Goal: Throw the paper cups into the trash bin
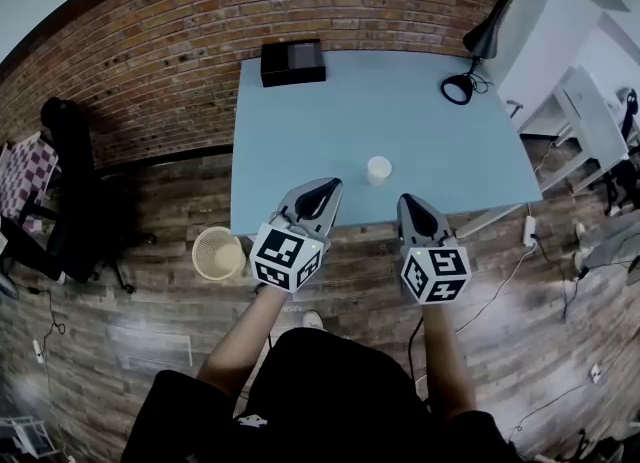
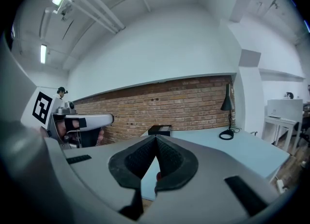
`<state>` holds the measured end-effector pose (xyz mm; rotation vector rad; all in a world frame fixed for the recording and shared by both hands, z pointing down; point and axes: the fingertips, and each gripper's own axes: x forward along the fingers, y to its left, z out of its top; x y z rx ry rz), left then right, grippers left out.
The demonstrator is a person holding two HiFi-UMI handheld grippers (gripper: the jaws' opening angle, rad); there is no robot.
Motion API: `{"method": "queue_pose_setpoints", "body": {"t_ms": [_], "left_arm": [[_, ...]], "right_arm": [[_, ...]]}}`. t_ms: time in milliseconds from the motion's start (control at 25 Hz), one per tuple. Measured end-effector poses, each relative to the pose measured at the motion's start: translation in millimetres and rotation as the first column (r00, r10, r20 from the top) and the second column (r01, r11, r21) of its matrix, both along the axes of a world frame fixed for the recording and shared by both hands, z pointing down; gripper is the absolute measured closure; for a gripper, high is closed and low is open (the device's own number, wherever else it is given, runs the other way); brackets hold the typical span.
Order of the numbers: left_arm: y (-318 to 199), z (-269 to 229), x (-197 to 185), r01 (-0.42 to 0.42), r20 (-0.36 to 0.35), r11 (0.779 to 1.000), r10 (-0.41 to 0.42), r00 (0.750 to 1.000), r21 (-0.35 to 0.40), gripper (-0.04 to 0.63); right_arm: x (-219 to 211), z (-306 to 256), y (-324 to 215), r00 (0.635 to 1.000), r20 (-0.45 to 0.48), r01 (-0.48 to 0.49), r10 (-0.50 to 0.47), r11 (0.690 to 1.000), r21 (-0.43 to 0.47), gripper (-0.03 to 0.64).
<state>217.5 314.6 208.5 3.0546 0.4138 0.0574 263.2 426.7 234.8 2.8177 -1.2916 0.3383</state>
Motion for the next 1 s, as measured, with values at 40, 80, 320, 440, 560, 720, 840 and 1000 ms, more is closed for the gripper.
{"method": "queue_pose_setpoints", "body": {"t_ms": [40,80,320,440,560,720,840,1000], "left_arm": [[-4,2,4,-0.006,0.004,1.000,0.006,1.000,-0.004,0.588],[-7,3,8,-0.012,0.008,1.000,0.013,1.000,-0.008,0.588],[-22,20,15,-0.066,0.032,0.997,0.067,0.997,-0.027,0.588],[-25,23,13,-0.086,0.025,0.996,0.087,0.996,-0.026,0.588],[-24,34,12,-0.100,0.040,0.995,0.101,0.994,-0.023,0.588],[-26,44,15,-0.097,0.062,0.995,0.099,0.993,-0.027,0.588],[-30,49,20,-0.081,0.076,0.996,0.083,0.994,-0.033,0.588],[-24,57,32,-0.084,0.101,0.996,0.087,0.991,-0.033,0.588]], "right_arm": [[4,2,-3,1.000,0.004,-0.006,0.006,1.000,-0.008,0.614],[8,3,-6,1.000,0.008,-0.014,0.014,1.000,-0.015,0.614],[20,18,-18,0.998,0.025,-0.062,0.063,0.997,-0.050,0.614],[22,22,-20,0.996,0.029,-0.083,0.085,0.995,-0.060,0.614],[24,30,-19,0.994,0.041,-0.094,0.097,0.993,-0.070,0.614],[30,33,-27,0.995,0.052,-0.081,0.085,0.994,-0.067,0.614],[36,36,-30,0.996,0.057,-0.066,0.071,0.995,-0.073,0.614],[54,38,-27,0.994,0.069,-0.075,0.079,0.996,-0.057,0.614]]}}
